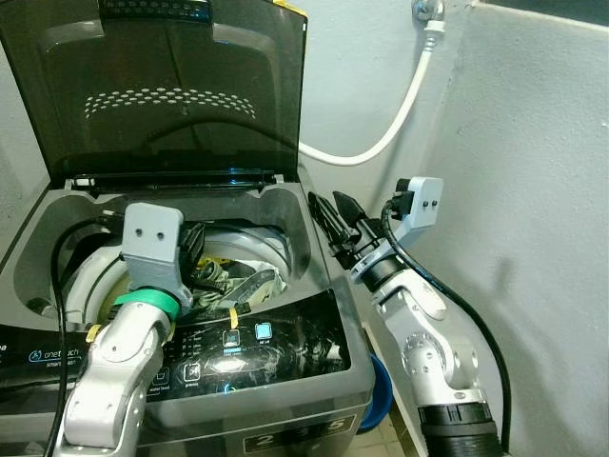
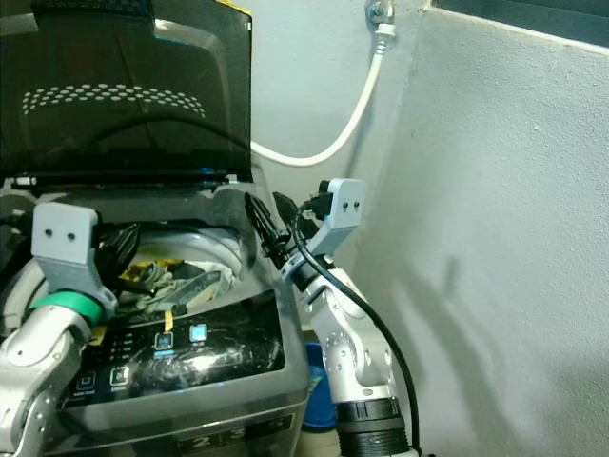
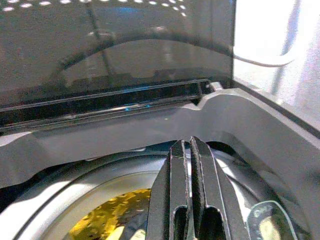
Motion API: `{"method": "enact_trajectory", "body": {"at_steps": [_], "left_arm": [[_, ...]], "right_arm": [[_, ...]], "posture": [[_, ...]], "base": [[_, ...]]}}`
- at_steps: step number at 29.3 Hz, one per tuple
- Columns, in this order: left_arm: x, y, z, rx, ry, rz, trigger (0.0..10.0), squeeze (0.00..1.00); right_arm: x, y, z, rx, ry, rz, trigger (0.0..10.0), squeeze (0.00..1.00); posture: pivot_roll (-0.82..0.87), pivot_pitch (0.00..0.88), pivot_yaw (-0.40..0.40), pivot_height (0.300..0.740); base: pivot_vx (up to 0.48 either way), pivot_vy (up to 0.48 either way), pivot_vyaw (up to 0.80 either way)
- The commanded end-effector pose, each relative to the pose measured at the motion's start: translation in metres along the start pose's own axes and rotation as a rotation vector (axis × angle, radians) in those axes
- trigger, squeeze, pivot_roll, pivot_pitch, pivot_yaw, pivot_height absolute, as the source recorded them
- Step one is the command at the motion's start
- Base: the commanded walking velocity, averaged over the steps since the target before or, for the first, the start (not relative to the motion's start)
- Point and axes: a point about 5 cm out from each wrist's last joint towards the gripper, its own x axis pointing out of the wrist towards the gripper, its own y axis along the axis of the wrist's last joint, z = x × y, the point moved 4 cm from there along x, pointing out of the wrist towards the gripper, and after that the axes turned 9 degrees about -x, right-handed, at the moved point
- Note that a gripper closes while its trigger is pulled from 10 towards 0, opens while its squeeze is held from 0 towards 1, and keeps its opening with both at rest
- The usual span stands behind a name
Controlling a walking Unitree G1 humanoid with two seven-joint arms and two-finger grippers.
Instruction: Clothes washing
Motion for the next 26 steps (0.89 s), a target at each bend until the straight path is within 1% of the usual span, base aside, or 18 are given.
{"method": "enact_trajectory", "body": {"at_steps": [1,2,5,7,8,9,10,12,13,15,16,18,19,20,21,23,25,26], "left_arm": [[-0.004,0.002,0.005,0.008,-0.048,0.003,10.0,0.00],[-0.005,0.001,0.006,-0.009,-0.055,-0.009,10.0,0.00],[-0.006,0.000,0.004,-0.013,-0.043,-0.008,10.0,0.00],[-0.008,-0.001,-0.001,-0.008,0.004,0.003,10.0,0.00],[-0.008,0.002,0.005,0.005,-0.027,0.022,10.0,0.00],[-0.009,0.007,0.020,0.018,-0.105,0.056,10.0,0.00],[-0.009,0.007,0.020,0.018,-0.105,0.056,10.0,0.00],[-0.015,0.016,0.049,0.000,-0.263,0.099,10.0,0.00],[-0.019,0.018,0.060,-0.030,-0.323,0.106,10.0,0.00],[-0.019,0.018,0.060,-0.030,-0.323,0.106,10.0,0.00],[-0.021,0.018,0.066,-0.038,-0.363,0.106,10.0,0.00],[-0.022,0.017,0.066,-0.043,-0.375,0.096,10.0,0.00],[-0.022,0.016,0.063,-0.038,-0.369,0.087,10.0,0.00],[-0.017,0.012,0.049,0.000,-0.303,0.061,10.0,0.00],[-0.017,0.012,0.049,0.000,-0.303,0.061,10.0,0.00],[-0.010,0.004,0.033,0.027,-0.221,0.012,10.0,0.00],[-0.009,0.002,0.029,0.027,-0.212,0.003,10.0,0.00],[-0.008,0.001,0.028,0.043,-0.212,-0.002,10.0,0.00]], "right_arm": [[-0.002,-0.002,-0.001,0.014,0.002,-0.007,10.0,0.00],[-0.003,-0.002,0.000,0.018,0.006,-0.012,10.0,0.00],[-0.004,-0.003,0.000,0.021,0.008,-0.017,10.0,0.00],[-0.005,-0.004,0.000,0.029,0.007,-0.019,10.0,0.00],[-0.004,-0.003,0.000,0.038,0.006,-0.012,10.0,0.00],[-0.003,-0.002,-0.001,0.048,0.005,-0.003,10.0,0.00],[-0.003,-0.002,-0.001,0.048,0.005,-0.003,10.0,0.00],[-0.001,0.000,-0.005,0.066,0.008,0.013,10.0,0.00],[0.000,0.001,-0.008,0.073,0.014,0.023,10.0,0.00],[0.000,0.001,-0.008,0.073,0.014,0.023,10.0,0.00],[0.001,0.003,-0.011,0.084,0.019,0.035,10.0,0.00],[0.002,0.004,-0.013,0.090,0.019,0.043,10.0,0.00],[0.001,0.003,-0.012,0.093,0.014,0.045,10.0,0.00],[-0.001,0.001,-0.011,0.091,0.002,0.042,10.0,0.00],[-0.001,0.001,-0.011,0.091,0.002,0.042,10.0,0.00],[-0.002,0.001,-0.010,0.091,-0.002,0.041,10.0,0.00],[-0.002,0.000,-0.011,0.092,-0.003,0.041,10.0,0.00],[-0.003,0.000,-0.011,0.092,-0.004,0.039,10.0,0.00]], "posture": [[0.03,0.000,-0.001,0.740],[0.04,0.000,-0.003,0.740],[0.04,0.000,-0.005,0.740],[0.05,0.000,-0.015,0.740],[0.05,0.000,-0.020,0.740],[0.05,0.000,-0.020,0.740],[0.05,0.000,-0.020,0.740],[0.06,0.000,-0.008,0.740],[0.07,0.000,0.002,0.740],[0.07,0.000,0.002,0.740],[0.07,0.001,0.011,0.740],[0.08,0.005,0.018,0.740],[0.08,0.006,0.023,0.740],[0.08,0.008,0.030,0.740],[0.08,0.008,0.030,0.740],[0.08,0.006,0.037,0.740],[0.08,0.004,0.037,0.740],[0.08,0.004,0.037,0.740]], "base": [[0.000,0.000,0.00],[0.000,0.000,0.00],[0.000,0.000,0.00],[0.000,0.000,0.00],[0.000,0.000,0.00],[0.000,0.000,0.00],[0.000,0.000,0.00],[0.000,0.000,0.00],[0.000,0.000,0.00],[0.000,0.000,0.00],[0.000,0.000,0.00],[0.000,0.000,0.00],[0.000,0.000,0.00],[0.000,0.000,0.00],[0.000,0.000,0.00],[0.000,0.000,0.00],[0.000,0.000,0.00],[0.000,0.000,0.00]]}}
